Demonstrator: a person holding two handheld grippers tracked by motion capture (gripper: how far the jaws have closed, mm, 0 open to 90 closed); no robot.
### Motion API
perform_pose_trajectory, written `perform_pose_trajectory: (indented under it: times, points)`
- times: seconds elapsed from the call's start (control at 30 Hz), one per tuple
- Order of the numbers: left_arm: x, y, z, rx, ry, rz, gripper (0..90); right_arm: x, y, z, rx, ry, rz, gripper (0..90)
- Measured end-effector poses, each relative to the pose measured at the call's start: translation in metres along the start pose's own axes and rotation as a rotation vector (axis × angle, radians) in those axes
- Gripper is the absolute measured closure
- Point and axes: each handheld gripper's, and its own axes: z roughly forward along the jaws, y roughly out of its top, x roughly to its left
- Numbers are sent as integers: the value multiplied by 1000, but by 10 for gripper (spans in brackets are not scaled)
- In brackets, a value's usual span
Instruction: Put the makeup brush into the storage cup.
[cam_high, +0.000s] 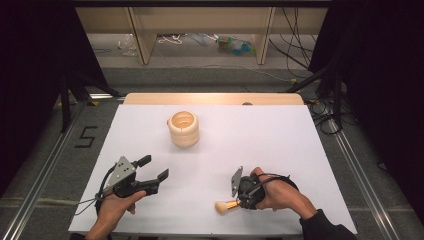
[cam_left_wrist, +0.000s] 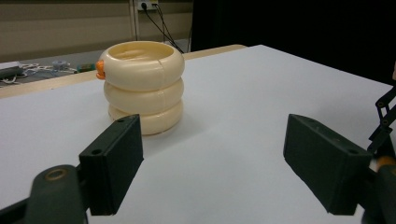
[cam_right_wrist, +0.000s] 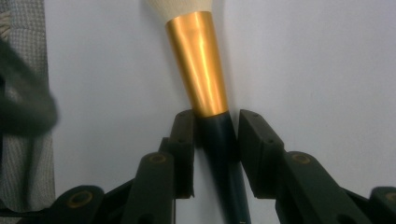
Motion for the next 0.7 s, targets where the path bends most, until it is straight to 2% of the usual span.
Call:
perform_pose_trajectory:
  times: [0.07, 0.13, 0.27, 0.43, 0.47, 0.5, 0.53, 0.6, 0.7]
  points:
    - [0, 0, 0, -6, 3, -11, 200, 1, 1, 0, 3, 1, -10, 692]
    - [0, 1, 1, -5, 0, -1, 201, 2, 2, 0, 11, -12, -6, 698]
    - [0, 1, 1, -4, 3, 1, 202, 1, 4, 0, 22, -1, -17, 708]
    - [-1, 0, 1, -3, 3, 0, 202, 2, 5, 0, 31, -9, -12, 716]
    - [0, 1, 1, -3, 4, 2, 203, 0, 5, 0, 49, -17, -44, 718]
    - [-1, 0, 1, -3, 2, 0, 203, 4, 5, -1, 63, -7, 7, 719]
    - [-1, 0, 1, -2, -1, 6, 203, 4, 6, -1, 60, 0, 13, 720]
    - [-1, 0, 1, 2, 6, 2, 203, 2, 6, 1, 38, 2, -21, 721]
    - [-1, 0, 1, 1, -3, 10, 203, 3, 7, 1, 46, -10, -13, 729]
